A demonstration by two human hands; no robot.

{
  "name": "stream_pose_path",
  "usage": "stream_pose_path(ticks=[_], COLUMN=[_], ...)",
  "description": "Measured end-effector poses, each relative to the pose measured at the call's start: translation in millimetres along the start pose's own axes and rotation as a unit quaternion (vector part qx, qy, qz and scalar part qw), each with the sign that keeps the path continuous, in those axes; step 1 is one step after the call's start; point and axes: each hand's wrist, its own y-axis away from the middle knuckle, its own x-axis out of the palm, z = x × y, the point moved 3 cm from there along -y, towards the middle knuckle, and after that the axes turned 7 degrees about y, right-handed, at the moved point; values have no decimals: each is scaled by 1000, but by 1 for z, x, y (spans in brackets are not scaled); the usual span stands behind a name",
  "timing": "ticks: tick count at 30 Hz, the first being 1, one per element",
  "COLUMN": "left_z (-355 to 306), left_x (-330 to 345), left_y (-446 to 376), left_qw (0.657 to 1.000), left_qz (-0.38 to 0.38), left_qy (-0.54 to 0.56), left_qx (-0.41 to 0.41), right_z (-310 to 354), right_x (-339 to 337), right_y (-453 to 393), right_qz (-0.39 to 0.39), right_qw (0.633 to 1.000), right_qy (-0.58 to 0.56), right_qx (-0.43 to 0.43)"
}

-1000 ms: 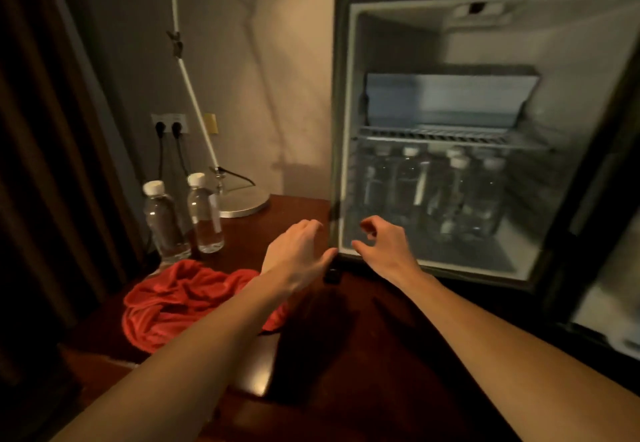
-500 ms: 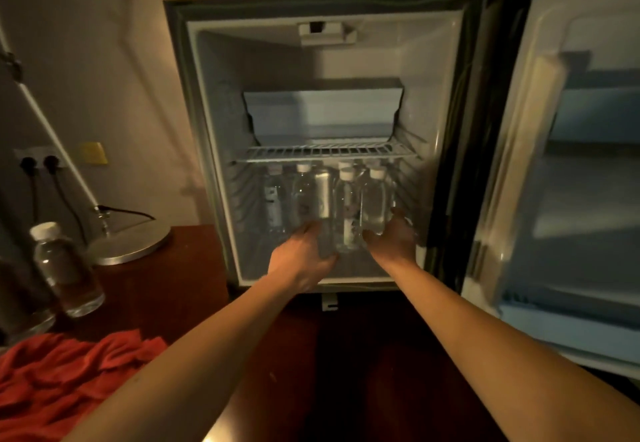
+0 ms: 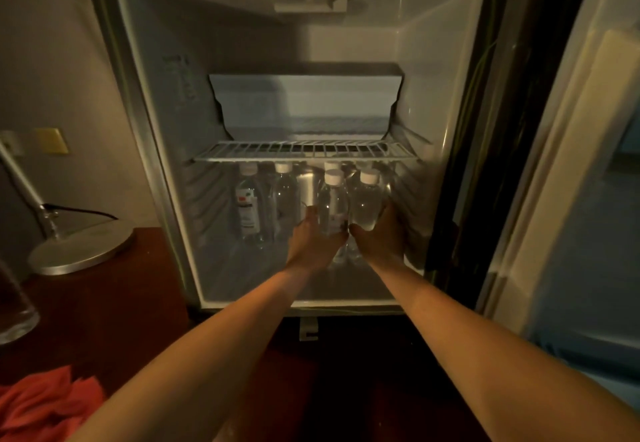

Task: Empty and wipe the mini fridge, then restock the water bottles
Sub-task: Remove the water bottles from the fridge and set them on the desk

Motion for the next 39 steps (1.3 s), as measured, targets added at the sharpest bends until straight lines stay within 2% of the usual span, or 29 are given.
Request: stream_pose_path(ticks=[4, 9, 13, 18, 21, 29, 34, 39], left_z=[3, -2, -1, -2, 4, 47, 90, 129], left_x=[0, -18, -56, -132, -185, -337, -402, -436], left_y=[1, 22, 52, 96, 119, 173, 186, 187], left_qw=[1000, 999, 999, 995, 991, 966, 955, 951], left_qz=[-19, -41, -33, -59, -82, -200, -236, -251], left_qy=[15, -34, -37, -72, -98, -161, -175, -170], left_qx=[15, 12, 4, 43, 46, 23, -29, -66], right_z=[0, 10, 26, 63, 89, 170, 205, 227], right_x=[-4, -13, -23, -15, 5, 81, 145, 201], right_y=[3, 21, 54, 104, 136, 213, 242, 259], right_qz=[-18, 15, 12, 80, 119, 155, 198, 244], right_qw=[1000, 1000, 999, 994, 987, 967, 958, 948], right_qy=[-5, 1, -1, -39, -57, -71, -71, -95], right_qx=[-10, -2, -49, -69, -96, -189, -193, -181])
